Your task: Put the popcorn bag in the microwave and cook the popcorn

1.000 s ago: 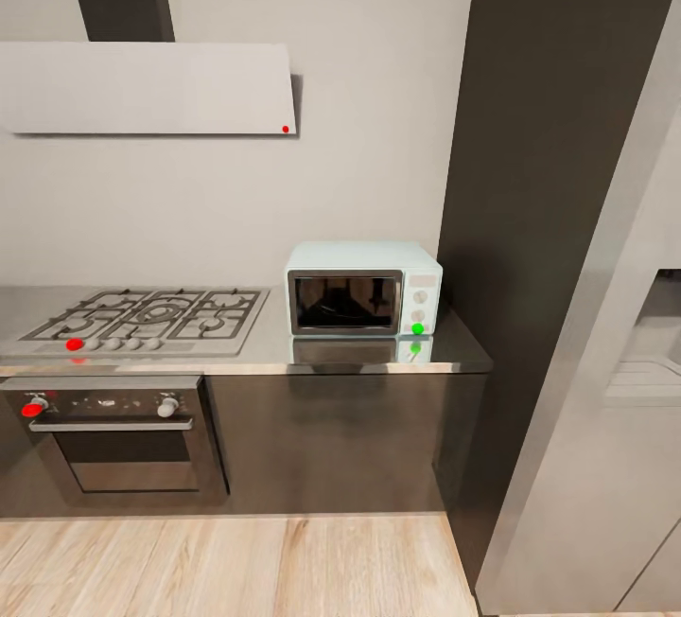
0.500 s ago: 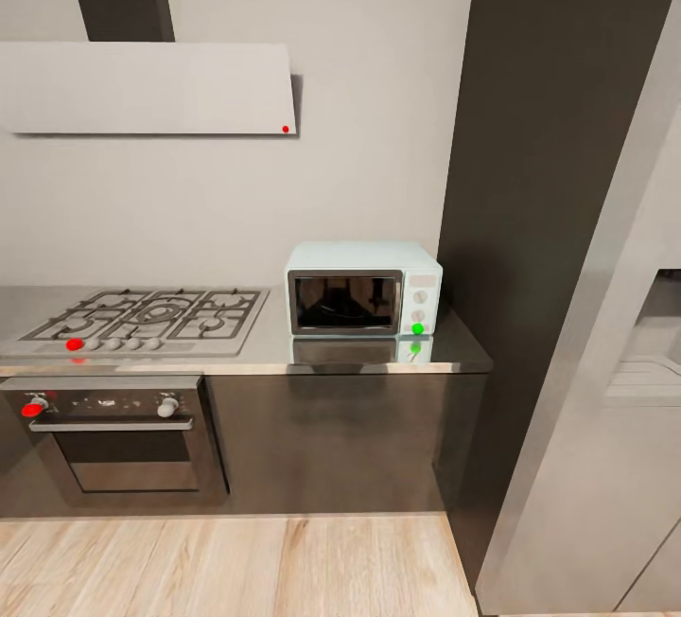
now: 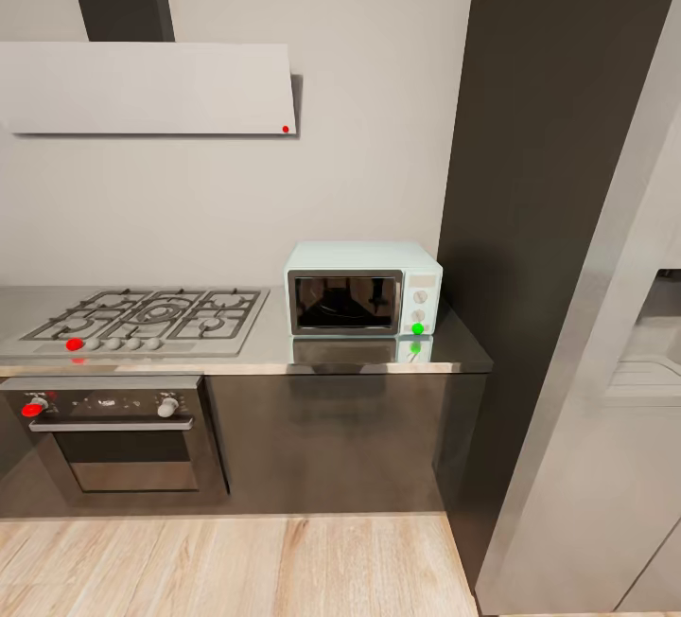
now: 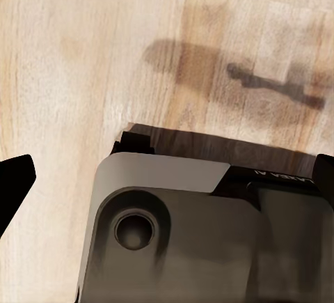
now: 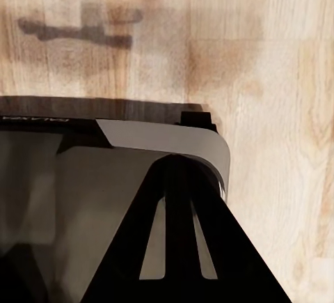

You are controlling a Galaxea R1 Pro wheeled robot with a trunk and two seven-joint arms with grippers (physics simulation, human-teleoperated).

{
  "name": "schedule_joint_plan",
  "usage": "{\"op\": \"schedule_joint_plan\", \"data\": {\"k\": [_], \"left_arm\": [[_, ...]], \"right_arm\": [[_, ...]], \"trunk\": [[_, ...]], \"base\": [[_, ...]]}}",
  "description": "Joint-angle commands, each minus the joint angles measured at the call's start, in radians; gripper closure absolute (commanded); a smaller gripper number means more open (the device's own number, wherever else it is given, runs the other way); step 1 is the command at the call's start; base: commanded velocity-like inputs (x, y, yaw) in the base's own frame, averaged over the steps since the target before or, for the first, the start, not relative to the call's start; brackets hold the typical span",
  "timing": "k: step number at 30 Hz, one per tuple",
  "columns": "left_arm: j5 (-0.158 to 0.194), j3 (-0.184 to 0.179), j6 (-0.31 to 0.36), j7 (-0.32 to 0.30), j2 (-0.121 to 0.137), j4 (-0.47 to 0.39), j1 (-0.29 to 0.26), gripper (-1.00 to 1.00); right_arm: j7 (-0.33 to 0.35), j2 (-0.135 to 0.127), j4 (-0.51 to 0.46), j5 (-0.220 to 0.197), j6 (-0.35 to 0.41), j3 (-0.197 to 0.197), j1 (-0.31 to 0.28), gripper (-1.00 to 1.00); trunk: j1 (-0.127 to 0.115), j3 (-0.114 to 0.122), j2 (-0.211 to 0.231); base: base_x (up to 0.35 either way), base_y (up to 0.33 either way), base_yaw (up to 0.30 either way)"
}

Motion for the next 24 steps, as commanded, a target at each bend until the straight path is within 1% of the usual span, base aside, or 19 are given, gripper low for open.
{"op": "schedule_joint_plan", "data": {"k": [1,24], "left_arm": [[0.01,-0.008,-0.003,-0.004,0.0,0.001,-0.001,-1.0],[0.01,-0.008,-0.003,-0.004,0.0,0.001,-0.001,-1.0]], "right_arm": [[0.002,-0.001,0.003,0.008,-0.005,-0.009,-0.001,1.0],[0.002,-0.001,0.003,0.008,-0.005,-0.009,-0.001,1.0]], "trunk": [[0.0,-0.001,-0.001],[0.0,-0.001,-0.001]], "base": [[0.0,0.0,0.0],[0.0,0.0,0.0]]}}
